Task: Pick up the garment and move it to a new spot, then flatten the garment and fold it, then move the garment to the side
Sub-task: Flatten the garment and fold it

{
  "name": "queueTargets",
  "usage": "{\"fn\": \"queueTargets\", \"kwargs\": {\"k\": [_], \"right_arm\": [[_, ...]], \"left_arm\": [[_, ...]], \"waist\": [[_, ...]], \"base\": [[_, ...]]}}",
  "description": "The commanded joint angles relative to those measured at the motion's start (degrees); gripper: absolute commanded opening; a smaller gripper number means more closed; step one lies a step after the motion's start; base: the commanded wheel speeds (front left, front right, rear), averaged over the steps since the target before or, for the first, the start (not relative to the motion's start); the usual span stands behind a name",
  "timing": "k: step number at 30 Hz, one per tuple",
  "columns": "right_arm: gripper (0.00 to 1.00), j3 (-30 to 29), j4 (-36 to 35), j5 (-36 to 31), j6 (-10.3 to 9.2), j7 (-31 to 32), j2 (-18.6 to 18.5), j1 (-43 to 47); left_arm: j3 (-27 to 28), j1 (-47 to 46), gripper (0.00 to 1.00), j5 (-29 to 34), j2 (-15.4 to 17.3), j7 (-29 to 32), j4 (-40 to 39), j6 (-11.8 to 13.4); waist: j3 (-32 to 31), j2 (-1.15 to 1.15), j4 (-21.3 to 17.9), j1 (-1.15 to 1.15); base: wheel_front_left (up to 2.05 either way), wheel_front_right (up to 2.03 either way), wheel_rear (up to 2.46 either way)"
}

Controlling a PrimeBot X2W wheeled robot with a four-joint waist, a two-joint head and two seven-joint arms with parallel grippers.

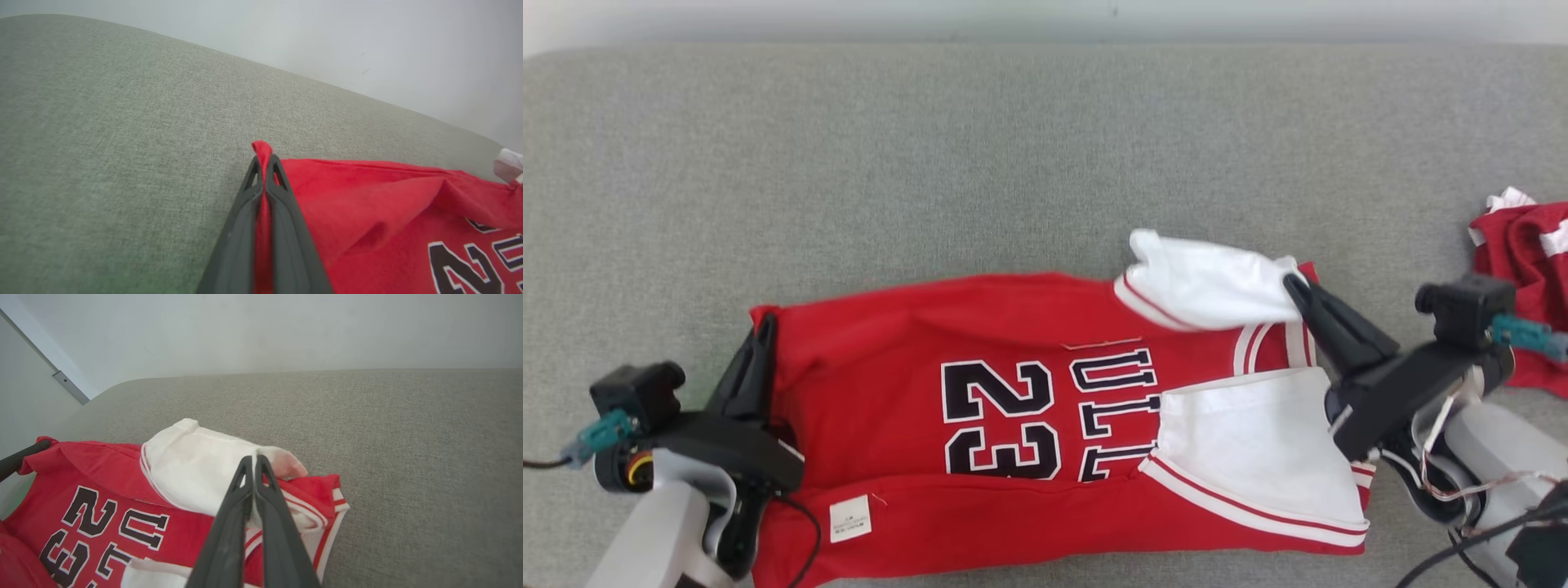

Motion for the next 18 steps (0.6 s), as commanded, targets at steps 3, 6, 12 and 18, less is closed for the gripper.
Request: {"fn": "queueTargets", "kwargs": {"k": [3, 6, 12, 18], "right_arm": [[0.0, -0.7, 0.1, 0.7, -0.02, -1.4, -0.4, 2.6], [0.0, -1.8, 0.2, 0.8, -0.02, -2.0, -0.3, 4.9], [0.0, -3.8, 0.0, 0.5, -0.02, -2.4, 0.7, 8.8], [0.0, -7.2, -0.6, -0.9, -0.02, -2.5, 1.8, 12.8]], "left_arm": [[0.0, 3.0, 0.0, -0.7, 0.6, 0.0, -1.4, 0.0], [0.8, 5.0, 0.0, -1.1, 0.8, 0.0, -3.2, 0.0], [2.4, 9.5, 0.0, -1.4, 0.9, 0.0, -7.5, 0.0], [2.4, 13.5, 0.0, -2.3, 0.9, 0.0, -10.3, 0.0]], "waist": [[-1.7, 0.0, -0.1, 0.0], [-2.7, 0.0, 0.0, 0.0], [-4.4, 0.0, 0.4, 0.0], [-5.8, 0.0, 0.9, 0.0]], "base": [[0.0, 0.0, 0.0], [0.0, 0.0, 0.0], [0.0, 0.0, 0.0], [0.0, 0.0, 0.0]]}}
